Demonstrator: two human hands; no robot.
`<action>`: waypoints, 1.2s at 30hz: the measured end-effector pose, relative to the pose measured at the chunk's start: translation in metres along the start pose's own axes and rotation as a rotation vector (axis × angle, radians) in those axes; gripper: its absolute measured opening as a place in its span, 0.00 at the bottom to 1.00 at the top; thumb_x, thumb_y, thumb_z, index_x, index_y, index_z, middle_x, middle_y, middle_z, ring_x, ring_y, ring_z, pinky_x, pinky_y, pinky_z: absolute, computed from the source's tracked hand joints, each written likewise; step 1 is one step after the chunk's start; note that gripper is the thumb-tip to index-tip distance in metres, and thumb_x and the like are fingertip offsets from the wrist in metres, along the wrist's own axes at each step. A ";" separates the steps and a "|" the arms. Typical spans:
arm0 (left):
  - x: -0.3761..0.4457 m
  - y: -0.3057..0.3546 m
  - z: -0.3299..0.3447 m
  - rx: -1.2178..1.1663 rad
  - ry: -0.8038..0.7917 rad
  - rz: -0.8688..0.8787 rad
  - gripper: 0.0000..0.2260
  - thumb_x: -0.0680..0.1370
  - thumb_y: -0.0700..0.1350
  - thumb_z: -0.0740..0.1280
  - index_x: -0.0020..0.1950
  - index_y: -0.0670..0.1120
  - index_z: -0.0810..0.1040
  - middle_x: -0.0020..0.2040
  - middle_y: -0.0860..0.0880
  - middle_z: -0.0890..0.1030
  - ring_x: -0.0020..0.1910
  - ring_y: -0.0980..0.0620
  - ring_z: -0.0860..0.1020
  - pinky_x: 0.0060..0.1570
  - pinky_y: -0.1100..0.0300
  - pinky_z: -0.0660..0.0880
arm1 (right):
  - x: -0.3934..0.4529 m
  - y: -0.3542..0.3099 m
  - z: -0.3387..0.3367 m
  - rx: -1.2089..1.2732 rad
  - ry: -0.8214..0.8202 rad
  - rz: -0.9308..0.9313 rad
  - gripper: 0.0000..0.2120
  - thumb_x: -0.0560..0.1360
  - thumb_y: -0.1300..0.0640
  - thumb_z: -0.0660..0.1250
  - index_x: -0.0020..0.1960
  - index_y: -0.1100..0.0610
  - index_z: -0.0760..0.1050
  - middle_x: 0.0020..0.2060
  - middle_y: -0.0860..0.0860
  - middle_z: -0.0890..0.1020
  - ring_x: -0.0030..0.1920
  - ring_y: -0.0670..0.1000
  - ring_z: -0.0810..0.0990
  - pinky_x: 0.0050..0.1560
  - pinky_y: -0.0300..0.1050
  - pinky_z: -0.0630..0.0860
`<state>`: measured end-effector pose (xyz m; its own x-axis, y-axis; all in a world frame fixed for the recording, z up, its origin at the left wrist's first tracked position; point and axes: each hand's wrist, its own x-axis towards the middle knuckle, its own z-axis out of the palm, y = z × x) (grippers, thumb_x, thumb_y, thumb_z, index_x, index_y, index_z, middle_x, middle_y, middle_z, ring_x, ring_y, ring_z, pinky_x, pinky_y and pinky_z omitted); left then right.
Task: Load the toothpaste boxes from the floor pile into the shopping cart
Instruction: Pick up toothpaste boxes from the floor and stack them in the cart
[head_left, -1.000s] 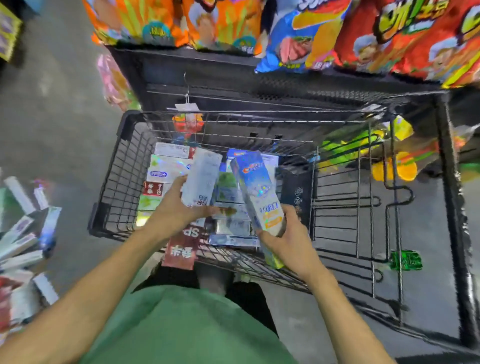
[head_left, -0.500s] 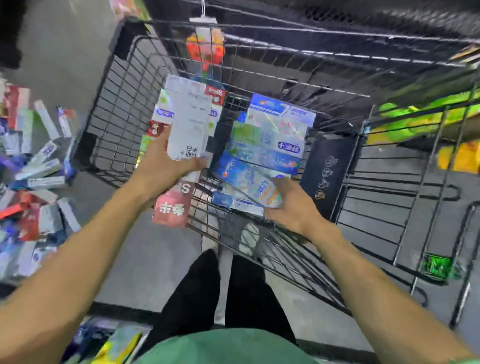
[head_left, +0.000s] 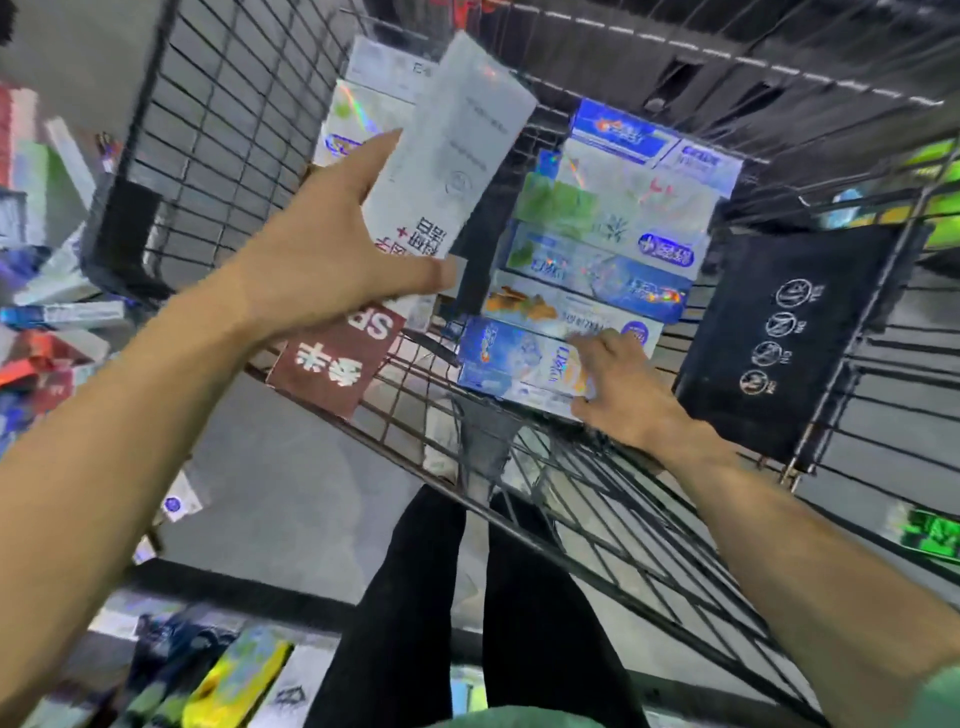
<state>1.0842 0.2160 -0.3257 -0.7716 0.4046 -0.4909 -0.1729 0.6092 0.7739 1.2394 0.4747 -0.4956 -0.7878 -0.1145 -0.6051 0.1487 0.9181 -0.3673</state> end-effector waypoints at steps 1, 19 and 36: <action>0.003 -0.003 0.003 0.017 -0.014 0.014 0.34 0.71 0.43 0.79 0.74 0.55 0.70 0.59 0.62 0.81 0.52 0.68 0.80 0.47 0.76 0.73 | 0.001 0.003 0.004 -0.007 0.007 0.000 0.38 0.68 0.56 0.75 0.76 0.60 0.66 0.64 0.62 0.72 0.65 0.65 0.69 0.67 0.52 0.66; 0.054 -0.045 0.068 0.573 -0.413 0.249 0.46 0.68 0.53 0.81 0.80 0.50 0.60 0.69 0.49 0.74 0.62 0.53 0.71 0.56 0.62 0.66 | 0.014 0.028 -0.011 0.222 0.123 0.253 0.21 0.74 0.44 0.74 0.60 0.53 0.73 0.57 0.56 0.76 0.58 0.59 0.75 0.56 0.51 0.73; 0.067 -0.050 0.194 1.357 -0.855 0.609 0.37 0.78 0.54 0.67 0.82 0.51 0.52 0.80 0.44 0.60 0.67 0.40 0.74 0.54 0.49 0.77 | -0.019 0.067 -0.081 0.030 0.420 0.169 0.23 0.81 0.42 0.63 0.69 0.55 0.72 0.63 0.59 0.76 0.64 0.64 0.70 0.64 0.56 0.69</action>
<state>1.1598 0.3450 -0.4746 0.0750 0.7259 -0.6837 0.9501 0.1562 0.2701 1.2162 0.5691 -0.4515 -0.9242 0.2055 -0.3219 0.3085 0.8986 -0.3121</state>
